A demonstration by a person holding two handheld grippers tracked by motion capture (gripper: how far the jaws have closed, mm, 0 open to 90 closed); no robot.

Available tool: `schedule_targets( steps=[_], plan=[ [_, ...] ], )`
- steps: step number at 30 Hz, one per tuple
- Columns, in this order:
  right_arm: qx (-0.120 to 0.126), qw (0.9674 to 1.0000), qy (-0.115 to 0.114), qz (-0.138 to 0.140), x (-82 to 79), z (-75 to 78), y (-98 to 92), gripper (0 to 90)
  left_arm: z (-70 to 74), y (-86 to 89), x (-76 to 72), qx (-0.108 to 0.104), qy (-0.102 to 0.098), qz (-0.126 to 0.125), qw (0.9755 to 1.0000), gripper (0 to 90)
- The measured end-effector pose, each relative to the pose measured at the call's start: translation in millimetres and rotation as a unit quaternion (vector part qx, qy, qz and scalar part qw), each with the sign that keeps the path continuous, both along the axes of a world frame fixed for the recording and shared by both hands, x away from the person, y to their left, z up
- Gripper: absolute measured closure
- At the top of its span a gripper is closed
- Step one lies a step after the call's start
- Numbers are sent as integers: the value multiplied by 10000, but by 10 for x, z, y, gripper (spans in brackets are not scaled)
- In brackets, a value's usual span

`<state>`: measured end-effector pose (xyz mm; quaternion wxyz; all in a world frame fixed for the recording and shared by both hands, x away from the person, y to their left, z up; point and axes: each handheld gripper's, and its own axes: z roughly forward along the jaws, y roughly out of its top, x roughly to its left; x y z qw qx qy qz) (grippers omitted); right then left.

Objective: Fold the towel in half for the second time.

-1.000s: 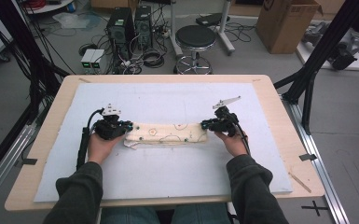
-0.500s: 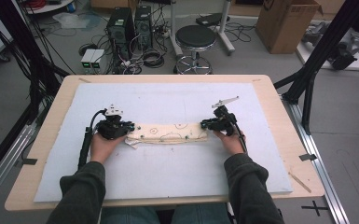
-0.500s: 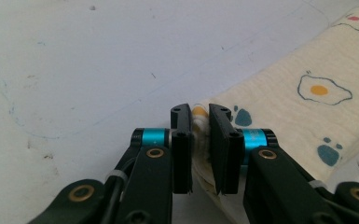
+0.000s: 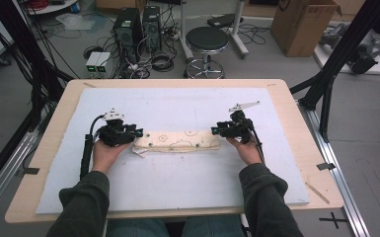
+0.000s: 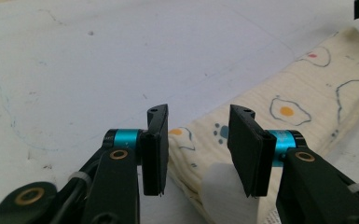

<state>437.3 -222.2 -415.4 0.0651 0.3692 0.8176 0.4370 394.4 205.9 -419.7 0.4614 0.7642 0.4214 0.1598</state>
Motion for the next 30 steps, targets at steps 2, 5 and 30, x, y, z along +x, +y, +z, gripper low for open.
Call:
schedule_targets(
  steps=[2,5,30],
  plan=[
    [26,10000,-33,11,-10,19,-16,548,13,5,-7,-16,-13,8,10000,581],
    [51,9999,-77,-46,-15,41,-42,541,16,9,-9,-53,-3,8,10000,569],
    [-488,9981,173,331,-51,-59,186,539,-74,-154,-115,492,253,-667,9962,599]
  ],
)
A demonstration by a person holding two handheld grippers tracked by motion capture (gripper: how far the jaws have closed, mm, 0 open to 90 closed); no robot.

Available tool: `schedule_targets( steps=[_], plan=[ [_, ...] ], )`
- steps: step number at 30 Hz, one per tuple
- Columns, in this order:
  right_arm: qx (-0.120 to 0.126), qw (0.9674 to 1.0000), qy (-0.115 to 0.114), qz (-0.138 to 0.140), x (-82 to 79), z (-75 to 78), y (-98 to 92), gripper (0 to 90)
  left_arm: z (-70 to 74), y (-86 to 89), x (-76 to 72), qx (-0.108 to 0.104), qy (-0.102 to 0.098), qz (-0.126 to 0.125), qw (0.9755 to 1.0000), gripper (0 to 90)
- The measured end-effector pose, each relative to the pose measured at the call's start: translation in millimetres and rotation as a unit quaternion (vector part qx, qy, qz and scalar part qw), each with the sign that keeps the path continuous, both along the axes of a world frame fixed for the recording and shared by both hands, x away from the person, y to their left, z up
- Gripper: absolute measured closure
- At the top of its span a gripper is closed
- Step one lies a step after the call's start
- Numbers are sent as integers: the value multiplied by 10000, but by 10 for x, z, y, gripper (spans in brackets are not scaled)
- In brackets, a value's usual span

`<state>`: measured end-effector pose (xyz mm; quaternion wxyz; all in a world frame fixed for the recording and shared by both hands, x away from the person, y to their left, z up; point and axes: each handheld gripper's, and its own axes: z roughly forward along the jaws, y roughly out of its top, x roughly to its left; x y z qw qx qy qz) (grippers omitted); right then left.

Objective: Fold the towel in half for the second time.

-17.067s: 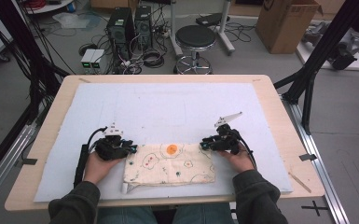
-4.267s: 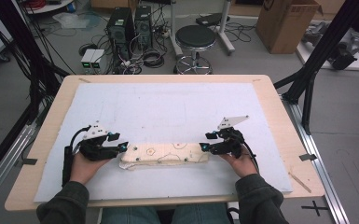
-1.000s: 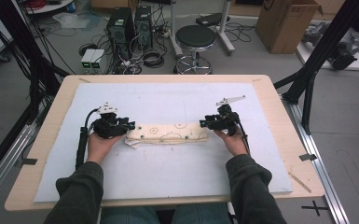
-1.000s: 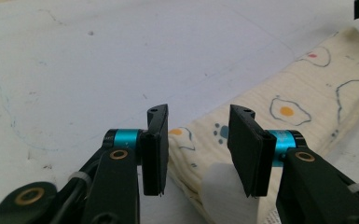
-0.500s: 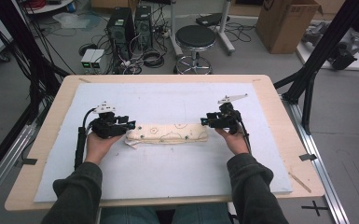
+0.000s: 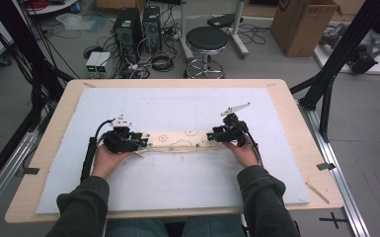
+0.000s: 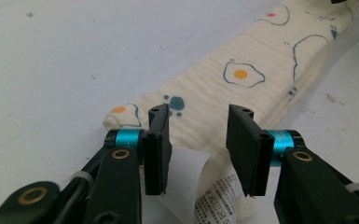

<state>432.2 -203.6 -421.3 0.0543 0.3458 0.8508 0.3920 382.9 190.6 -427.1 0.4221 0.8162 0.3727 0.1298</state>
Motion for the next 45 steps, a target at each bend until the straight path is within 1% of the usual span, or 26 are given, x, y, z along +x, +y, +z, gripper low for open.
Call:
schedule_targets(
  steps=[2,3,4,5,7,8,9,10,12,13,14,15,17,18,21,25,27,28,29,31,34,36,37,42,43,45],
  plan=[
    [-53,10000,10,-30,-4,-50,-8,545,-33,-9,13,95,106,-17,9999,598],
    [-76,9999,93,-47,-6,-78,-15,547,-52,-20,16,154,142,-27,9998,598],
    [-90,9999,68,-39,-9,-104,-25,550,-64,-27,18,206,164,-51,9996,597],
    [-34,10000,8,-52,-23,-116,-38,554,-71,-36,18,231,167,-53,9996,592],
    [-19,10000,15,-38,-27,-123,-50,554,-76,-61,9,314,124,-46,9994,589],
    [-72,10000,-17,-28,-34,-119,-44,554,-76,-64,7,370,115,-76,9992,587],
    [-143,9999,-59,1,-43,-115,-33,553,-79,-70,1,384,113,-62,9992,585],
    [-220,9997,-96,35,-52,-112,-25,551,-85,-72,-4,353,104,-51,9993,585],
    [-320,9993,-156,65,-66,-109,-7,548,-84,-60,-6,390,98,-80,9992,582],
    [-365,9991,-210,87,-68,-110,-3,546,-91,-60,-9,361,72,-63,9993,581],
    [-381,9991,-188,85,-75,-108,3,544,-97,-54,-19,349,55,-66,9994,581],
    [-380,9991,-187,78,-78,-108,7,541,-108,-50,-26,291,21,-50,9996,580],
    [-350,9991,-206,82,-67,-114,1,536,-112,-32,-31,202,41,-38,9998,576],
    [-302,9993,-182,79,-63,-116,-3,533,-107,-28,-30,180,48,-40,9998,569],
    [-166,9998,-69,25,-54,-110,-16,498,-70,-16,-41,124,-41,-18,9999,540],
    [23,9999,-130,-49,-60,-79,-29,441,-17,44,-50,-129,-84,100,9998,496],
    [84,9997,-214,-87,-69,-52,-39,419,9,72,-56,-226,-72,161,9996,468],
    [138,9996,-236,-109,-73,-38,-46,406,19,78,-63,-310,-88,179,9993,463],
    [197,9994,-238,-130,-79,-24,-56,399,31,82,-69,-343,-113,178,9992,462],
    [284,9991,-273,-150,-88,1,-78,381,55,89,-84,-374,-146,170,9990,455],
    [377,9986,-279,-239,-109,35,-107,336,76,81,-105,-455,-126,144,9988,443],
    [439,9983,-269,-282,-124,57,-128,312,94,89,-117,-433,-121,122,9989,428],
    [458,9981,-306,-290,-127,64,-135,303,106,89,-128,-479,-131,136,9987,425],
    [567,9971,-321,-391,-172,119,-176,255,170,105,-180,-528,-238,113,9983,411],
    [561,9970,-355,-390,-179,127,-182,244,181,104,-194,-550,-248,114,9981,409],
    [595,9968,-332,-427,-203,148,-189,222,203,115,-214,-539,-297,84,9981,404]
  ],
)
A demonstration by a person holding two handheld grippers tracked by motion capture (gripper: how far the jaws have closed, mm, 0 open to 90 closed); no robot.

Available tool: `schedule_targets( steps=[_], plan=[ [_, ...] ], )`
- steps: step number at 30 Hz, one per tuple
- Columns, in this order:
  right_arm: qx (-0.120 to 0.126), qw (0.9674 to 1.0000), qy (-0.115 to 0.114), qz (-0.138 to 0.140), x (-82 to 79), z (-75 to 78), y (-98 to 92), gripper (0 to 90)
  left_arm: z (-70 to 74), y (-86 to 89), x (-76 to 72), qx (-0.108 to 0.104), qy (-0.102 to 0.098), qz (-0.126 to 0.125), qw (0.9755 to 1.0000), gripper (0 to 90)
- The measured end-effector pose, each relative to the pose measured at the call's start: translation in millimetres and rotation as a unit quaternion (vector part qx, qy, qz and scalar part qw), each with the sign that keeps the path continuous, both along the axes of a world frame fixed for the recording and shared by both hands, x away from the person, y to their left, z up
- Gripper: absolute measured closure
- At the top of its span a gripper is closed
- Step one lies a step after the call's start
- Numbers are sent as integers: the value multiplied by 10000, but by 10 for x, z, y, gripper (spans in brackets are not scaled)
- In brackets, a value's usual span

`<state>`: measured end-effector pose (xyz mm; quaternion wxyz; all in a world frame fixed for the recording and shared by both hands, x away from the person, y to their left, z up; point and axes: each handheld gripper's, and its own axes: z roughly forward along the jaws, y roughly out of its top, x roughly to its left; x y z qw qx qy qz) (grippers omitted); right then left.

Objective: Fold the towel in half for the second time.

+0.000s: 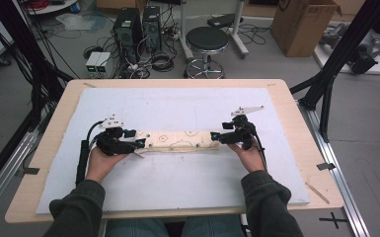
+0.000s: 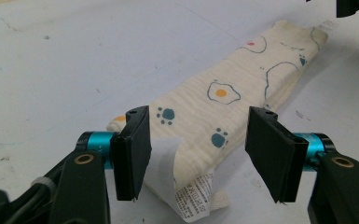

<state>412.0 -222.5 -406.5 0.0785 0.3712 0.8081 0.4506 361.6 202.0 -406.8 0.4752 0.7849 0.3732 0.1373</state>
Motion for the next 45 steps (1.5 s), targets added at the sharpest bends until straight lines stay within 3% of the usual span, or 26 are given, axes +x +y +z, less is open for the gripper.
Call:
schedule_targets(
  steps=[18,34,45],
  plan=[
    [107,9997,-207,-16,-150,134,-85,167,95,76,-154,100,-155,-13,9998,352],
    [116,9994,-321,4,-273,202,-128,135,143,270,-337,104,-286,102,9995,340],
    [133,9990,-414,-127,-418,173,-293,121,141,293,-486,107,-412,96,9990,317]
  ],
)
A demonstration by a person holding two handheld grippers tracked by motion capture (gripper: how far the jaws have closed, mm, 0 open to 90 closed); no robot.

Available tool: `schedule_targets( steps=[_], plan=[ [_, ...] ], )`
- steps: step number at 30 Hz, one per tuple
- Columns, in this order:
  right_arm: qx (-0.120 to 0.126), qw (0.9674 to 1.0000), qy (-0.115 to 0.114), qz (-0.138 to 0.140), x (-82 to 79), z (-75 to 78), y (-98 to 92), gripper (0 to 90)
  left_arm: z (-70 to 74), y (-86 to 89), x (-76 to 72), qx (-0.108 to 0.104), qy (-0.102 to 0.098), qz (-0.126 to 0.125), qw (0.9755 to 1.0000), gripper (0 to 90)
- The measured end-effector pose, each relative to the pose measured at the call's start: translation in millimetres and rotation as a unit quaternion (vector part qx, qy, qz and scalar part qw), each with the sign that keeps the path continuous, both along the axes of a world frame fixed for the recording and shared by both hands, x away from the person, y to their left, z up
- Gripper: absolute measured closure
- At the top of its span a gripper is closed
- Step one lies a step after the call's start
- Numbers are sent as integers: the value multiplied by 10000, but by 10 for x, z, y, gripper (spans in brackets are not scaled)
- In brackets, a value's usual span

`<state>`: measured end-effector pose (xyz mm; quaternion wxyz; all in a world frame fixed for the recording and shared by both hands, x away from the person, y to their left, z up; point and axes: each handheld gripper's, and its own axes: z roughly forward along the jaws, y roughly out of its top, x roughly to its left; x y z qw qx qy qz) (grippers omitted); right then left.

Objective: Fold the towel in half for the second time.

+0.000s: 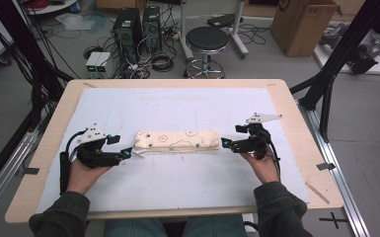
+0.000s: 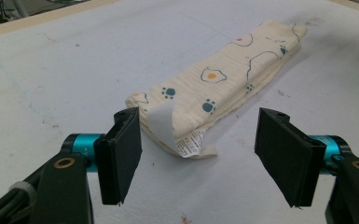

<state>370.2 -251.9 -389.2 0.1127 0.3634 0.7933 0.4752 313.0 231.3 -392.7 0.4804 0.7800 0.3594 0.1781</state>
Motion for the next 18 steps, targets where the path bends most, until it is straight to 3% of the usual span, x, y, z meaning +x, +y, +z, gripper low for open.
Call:
schedule_targets(
  steps=[18],
  plan=[
    [-11,9999,-138,23,-256,4,-147,119,-38,44,-189,56,-31,40,10000,267]
  ],
)
